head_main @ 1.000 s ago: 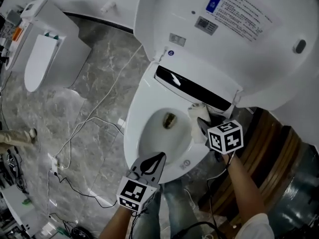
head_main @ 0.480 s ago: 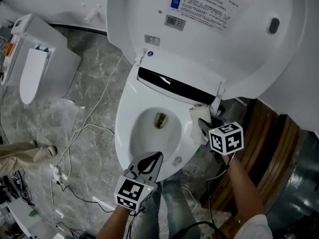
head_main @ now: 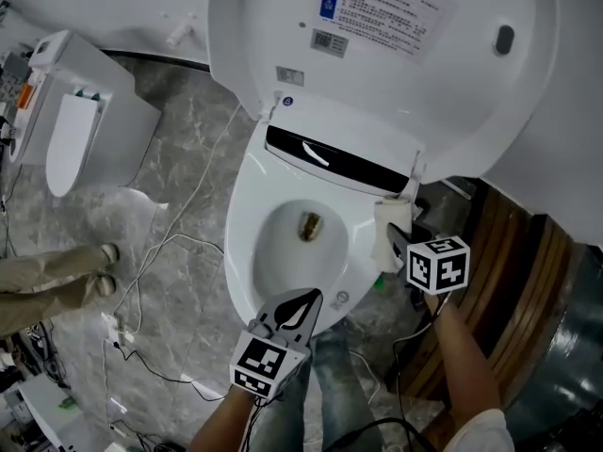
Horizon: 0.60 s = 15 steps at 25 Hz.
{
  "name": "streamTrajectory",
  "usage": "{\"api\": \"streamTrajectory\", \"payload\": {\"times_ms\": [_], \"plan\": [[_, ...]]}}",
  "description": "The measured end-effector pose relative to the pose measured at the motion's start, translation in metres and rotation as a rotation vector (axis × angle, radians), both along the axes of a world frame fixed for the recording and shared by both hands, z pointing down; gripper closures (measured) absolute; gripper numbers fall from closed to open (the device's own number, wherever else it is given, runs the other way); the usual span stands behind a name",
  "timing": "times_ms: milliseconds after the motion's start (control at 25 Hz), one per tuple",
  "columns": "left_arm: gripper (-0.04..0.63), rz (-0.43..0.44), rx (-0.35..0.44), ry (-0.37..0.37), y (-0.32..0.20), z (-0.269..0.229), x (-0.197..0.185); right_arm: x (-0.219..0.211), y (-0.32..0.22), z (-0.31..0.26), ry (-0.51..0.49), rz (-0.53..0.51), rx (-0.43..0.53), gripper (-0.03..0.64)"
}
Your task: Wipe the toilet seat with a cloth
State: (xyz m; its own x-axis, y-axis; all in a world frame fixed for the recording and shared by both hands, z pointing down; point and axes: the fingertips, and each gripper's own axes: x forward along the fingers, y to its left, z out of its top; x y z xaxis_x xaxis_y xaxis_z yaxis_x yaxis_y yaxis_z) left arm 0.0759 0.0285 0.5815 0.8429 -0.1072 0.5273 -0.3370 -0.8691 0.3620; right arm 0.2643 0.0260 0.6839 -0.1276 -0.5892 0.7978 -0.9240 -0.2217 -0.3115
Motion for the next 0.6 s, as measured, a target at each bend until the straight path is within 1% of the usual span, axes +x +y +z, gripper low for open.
{"api": "streamTrajectory", "payload": {"times_ms": [120, 240, 360, 520, 600], "plan": [[0.584, -0.011, 0.005, 0.015, 0.0, -0.006, -0.004, -0.021, 0.005, -0.007, -0.019, 0.006, 0.023, 0.517], [0.584, -0.012, 0.013, 0.021, 0.001, -0.013, -0.013, -0.055, 0.015, -0.015, -0.05, -0.005, 0.031, 0.517], [0.584, -0.036, 0.018, 0.013, -0.001, -0.018, -0.031, -0.095, 0.021, -0.023, -0.08, -0.027, 0.039, 0.517], [0.584, -0.098, -0.023, 0.03, -0.004, -0.026, -0.059, -0.136, 0.023, -0.033, -0.097, -0.04, 0.051, 0.517], [0.584, -0.112, -0.022, 0.025, -0.002, -0.031, -0.074, -0.152, 0.025, -0.041, -0.101, -0.04, 0.054, 0.517]]}}
